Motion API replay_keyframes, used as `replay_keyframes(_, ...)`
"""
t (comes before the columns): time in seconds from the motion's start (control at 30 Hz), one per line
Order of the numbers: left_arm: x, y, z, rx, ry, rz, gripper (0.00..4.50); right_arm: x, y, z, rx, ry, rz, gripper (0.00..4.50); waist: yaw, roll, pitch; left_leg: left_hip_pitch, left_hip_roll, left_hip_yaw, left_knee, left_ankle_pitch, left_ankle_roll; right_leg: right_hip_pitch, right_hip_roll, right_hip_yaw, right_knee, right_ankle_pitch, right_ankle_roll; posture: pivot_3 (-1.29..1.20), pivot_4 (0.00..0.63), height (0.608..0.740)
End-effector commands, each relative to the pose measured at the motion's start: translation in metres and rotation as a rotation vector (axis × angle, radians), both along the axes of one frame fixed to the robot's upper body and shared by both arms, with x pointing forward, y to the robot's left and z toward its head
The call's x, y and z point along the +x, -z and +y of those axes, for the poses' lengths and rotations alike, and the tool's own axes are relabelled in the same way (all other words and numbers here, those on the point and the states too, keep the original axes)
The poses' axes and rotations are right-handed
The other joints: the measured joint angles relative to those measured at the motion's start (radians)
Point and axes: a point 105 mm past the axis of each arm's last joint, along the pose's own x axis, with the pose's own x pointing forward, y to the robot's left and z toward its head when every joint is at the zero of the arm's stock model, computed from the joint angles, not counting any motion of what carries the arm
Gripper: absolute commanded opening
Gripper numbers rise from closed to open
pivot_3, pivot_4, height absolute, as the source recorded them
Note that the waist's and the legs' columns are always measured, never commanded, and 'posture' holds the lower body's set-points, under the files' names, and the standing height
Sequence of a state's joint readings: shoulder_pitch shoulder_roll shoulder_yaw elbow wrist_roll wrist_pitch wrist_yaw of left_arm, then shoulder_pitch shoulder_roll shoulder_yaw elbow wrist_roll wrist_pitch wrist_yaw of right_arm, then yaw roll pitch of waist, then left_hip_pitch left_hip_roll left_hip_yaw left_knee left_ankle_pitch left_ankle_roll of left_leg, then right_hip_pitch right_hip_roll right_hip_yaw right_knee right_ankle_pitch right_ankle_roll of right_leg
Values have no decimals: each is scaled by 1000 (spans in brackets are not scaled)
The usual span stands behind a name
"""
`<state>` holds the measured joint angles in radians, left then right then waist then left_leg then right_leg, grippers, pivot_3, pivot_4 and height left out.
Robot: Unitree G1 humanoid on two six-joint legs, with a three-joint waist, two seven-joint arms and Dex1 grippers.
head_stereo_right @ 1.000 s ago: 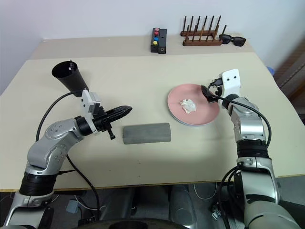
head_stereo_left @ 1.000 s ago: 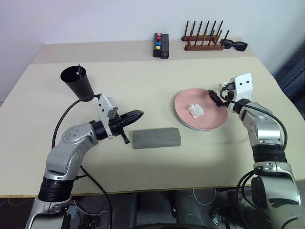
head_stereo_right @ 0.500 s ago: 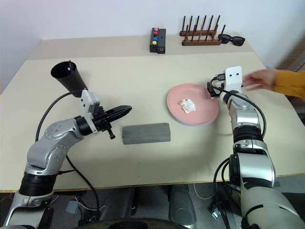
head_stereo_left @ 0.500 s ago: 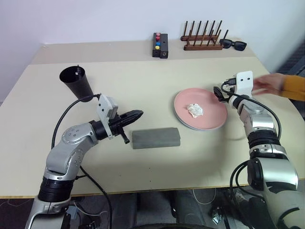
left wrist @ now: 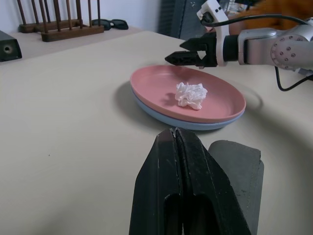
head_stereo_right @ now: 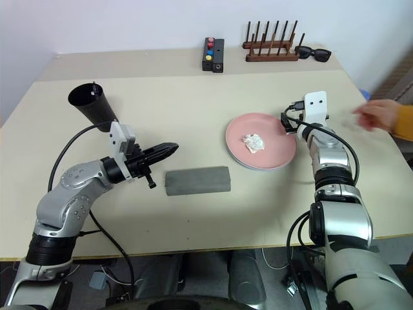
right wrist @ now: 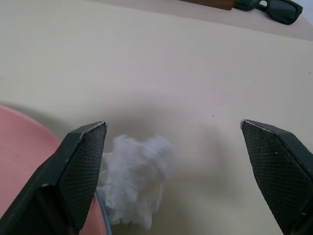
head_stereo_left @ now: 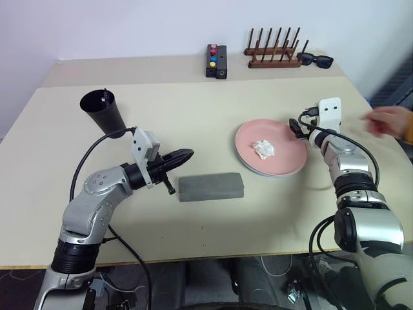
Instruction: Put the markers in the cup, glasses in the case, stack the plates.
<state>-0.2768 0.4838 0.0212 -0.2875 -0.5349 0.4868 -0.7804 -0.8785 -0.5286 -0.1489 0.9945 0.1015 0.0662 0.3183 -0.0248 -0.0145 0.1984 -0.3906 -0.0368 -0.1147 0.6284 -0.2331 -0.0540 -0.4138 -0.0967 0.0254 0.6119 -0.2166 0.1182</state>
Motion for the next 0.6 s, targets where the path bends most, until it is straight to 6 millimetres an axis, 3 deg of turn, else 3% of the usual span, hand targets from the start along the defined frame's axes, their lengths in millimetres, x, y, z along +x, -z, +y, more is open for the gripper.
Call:
replay_keyframes(0.03, -3, -13, 2, -7, -5, -60, 0, -2, -14, -12, -1, 33, -32, 4467, 0, 0, 0, 0, 0, 0, 0, 0, 0, 0, 0, 0, 0, 0, 0, 0, 150, 739)
replay_keyframes(0.2, -2, -12, 2, -8, -4, -56, 0, -5, -9, -17, 25, 32, 0, 4467, 1, 0, 0, 0, 0, 0, 0, 0, 0, 0, 0, 0, 0, 0, 0, 0, 150, 739)
replay_keyframes(0.6, -2, -11, 2, -6, -6, -54, 0, -2, 8, 3, 200, -61, 122, 4467, -23, 0, 0, 1, 0, 0, -1, 0, 0, 0, 0, 0, 0, 0, 0, 0, 150, 739)
